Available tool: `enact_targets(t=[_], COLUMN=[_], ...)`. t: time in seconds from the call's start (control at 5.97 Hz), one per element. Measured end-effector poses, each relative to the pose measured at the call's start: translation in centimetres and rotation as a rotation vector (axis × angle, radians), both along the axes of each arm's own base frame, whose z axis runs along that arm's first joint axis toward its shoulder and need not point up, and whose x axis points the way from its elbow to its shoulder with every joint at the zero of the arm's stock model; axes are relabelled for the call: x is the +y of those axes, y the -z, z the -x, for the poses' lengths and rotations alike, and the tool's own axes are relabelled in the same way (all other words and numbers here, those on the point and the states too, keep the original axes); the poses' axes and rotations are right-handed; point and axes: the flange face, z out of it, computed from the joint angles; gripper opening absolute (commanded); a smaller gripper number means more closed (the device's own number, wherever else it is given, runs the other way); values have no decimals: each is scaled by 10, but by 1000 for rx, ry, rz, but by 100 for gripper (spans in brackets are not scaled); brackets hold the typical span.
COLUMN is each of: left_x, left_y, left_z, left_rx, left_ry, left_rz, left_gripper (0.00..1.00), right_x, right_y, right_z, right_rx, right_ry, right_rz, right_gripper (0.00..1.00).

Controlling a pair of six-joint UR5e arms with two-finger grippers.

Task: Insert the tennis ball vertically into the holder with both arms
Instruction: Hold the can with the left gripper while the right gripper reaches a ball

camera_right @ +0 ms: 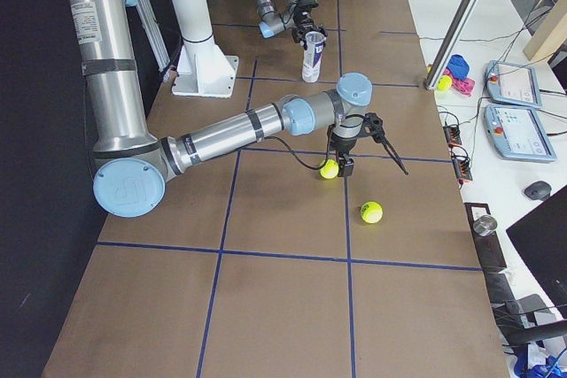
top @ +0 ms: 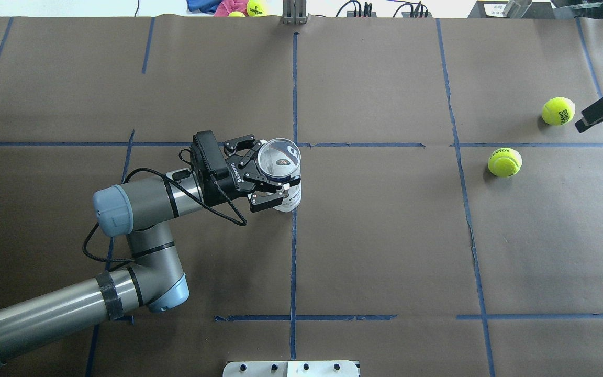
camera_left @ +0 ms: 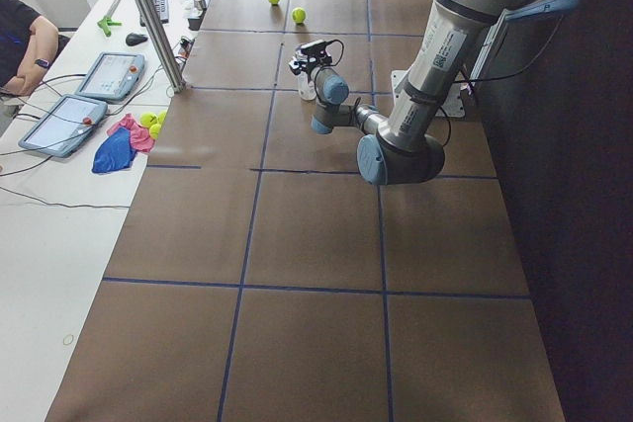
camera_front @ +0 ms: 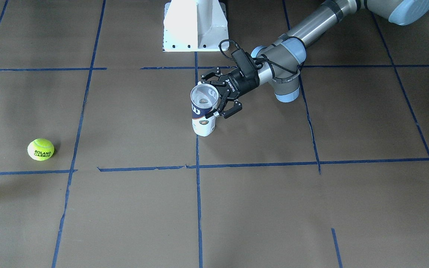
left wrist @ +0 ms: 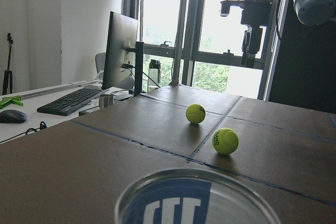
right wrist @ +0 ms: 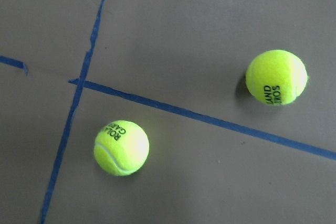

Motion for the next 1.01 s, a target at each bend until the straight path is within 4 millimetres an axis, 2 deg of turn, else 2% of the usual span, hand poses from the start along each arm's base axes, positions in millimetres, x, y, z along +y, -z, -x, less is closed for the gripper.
enact_targets(t=[0.17, 0.34, 0.5, 0.84, 1.01], left_x=[0, 0, 0, 0, 0], left_y=[0, 0, 0, -1, -1], left_z=[0, 0, 0, 0, 0], left_rx=[0, 0, 0, -2, -2], left_ry=[0, 0, 0, 0, 0], left_rz=[0, 0, 0, 1, 1], left_gripper=[90, 90, 90, 90, 90], right_x=[0, 1, 3, 6, 1], right_y=[0, -9, -19, -24, -27], right_z=[37, 68, 91, 122, 135], right_rx=[6, 9, 8, 12, 21], right_ry=[-27, -46, -54, -39, -29], right_rz=[-17, -35, -50, -63, -61], right_gripper=[100, 100, 100, 100, 100])
